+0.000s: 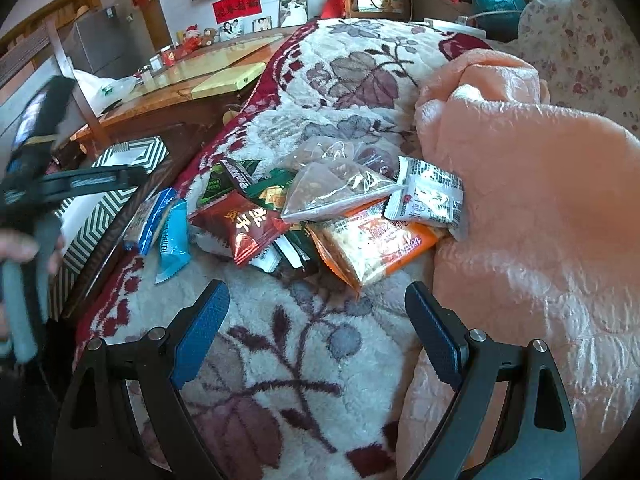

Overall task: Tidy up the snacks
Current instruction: 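Move the left gripper over the snack pile toward the blue wafer packet, then grasp the blue-and-white wafer packet with the left gripper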

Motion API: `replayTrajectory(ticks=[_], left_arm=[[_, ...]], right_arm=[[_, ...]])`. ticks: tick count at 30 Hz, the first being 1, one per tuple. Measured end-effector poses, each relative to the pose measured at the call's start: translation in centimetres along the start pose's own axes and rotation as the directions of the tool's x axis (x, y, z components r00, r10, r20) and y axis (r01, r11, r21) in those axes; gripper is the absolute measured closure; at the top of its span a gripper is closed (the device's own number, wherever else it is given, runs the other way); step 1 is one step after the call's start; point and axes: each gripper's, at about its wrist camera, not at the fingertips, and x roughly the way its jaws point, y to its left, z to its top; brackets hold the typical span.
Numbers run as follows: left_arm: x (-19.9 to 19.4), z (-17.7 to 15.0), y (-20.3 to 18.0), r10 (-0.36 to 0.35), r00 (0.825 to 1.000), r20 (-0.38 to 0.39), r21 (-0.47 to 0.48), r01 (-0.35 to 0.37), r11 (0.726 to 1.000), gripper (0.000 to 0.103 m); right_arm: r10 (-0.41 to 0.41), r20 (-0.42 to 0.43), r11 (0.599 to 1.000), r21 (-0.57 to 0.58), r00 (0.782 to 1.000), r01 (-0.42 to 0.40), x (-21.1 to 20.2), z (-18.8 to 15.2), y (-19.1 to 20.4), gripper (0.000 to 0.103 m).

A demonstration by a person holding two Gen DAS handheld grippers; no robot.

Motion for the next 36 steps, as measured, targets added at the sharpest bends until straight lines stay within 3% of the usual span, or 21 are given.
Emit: replayTrajectory(ticks=[5, 11, 15, 18, 21, 25, 28, 31, 36], left_arm=[[1.6, -0.7, -0.8, 0.012, 0.999, -0.052, 0.101, -0.007, 0.995, 0.000], [0.2, -4.7, -0.9, -0.095, 0.986, -0.139, 0.221, 0.124, 0.967, 0.000], [-1.1, -7.6, -1.4, -0.099, 0.978, -0.186, 0.306, 0.154, 0.940, 0.000], [-2.8, -7.1, -0.8, -0.170, 0.971, -0.170, 0.210, 0.205, 0.956, 0.000], [-4.0, -6.1, -0.9, -0.272, 0.947, -0.168, 0.077, 0.288, 0.955, 0.000], [-4.2, -5.7, -2.5, -0.304, 0.939, -0.159, -0.005, 0.308, 0.951, 0.000], [-3.7, -5.7, -3.4, -0.347, 0.918, -0.192, -0.063, 0.341, 0.938, 0.000], [-3.0, -5.5, -3.9, -0.405, 0.890, -0.210, -0.134, 0.384, 0.913, 0.005], [-1.6, -5.6, -4.1, -0.440, 0.864, -0.245, -0.208, 0.396, 0.894, 0.023]], right_arm=[[0.004, -0.008, 1.000, 0.007, 1.000, -0.004, 0.1, 0.1, -0.2, 0.013], [0.002, -0.029, 1.000, 0.003, 1.000, -0.002, 0.7, 0.0, -0.2, 0.013], [0.009, -0.035, 1.000, 0.010, 0.999, -0.009, 0.8, 0.1, -0.1, 0.013], [0.008, -0.035, 1.000, 0.000, 0.999, -0.008, 0.8, 0.0, 0.1, 0.013], [0.005, -0.038, 1.000, -0.011, 0.999, -0.006, 0.9, 0.0, 0.2, 0.013], [0.002, -0.036, 1.000, -0.012, 0.999, -0.003, 0.7, 0.1, 0.1, 0.013], [0.006, -0.030, 1.000, -0.001, 1.000, -0.006, 0.5, 0.3, -0.1, 0.013], [0.012, -0.032, 1.000, 0.013, 0.999, -0.011, 0.5, 0.3, -0.3, 0.013], [0.026, -0.041, 0.999, 0.027, 0.999, -0.025, 0.7, 0.3, -0.5, 0.013]])
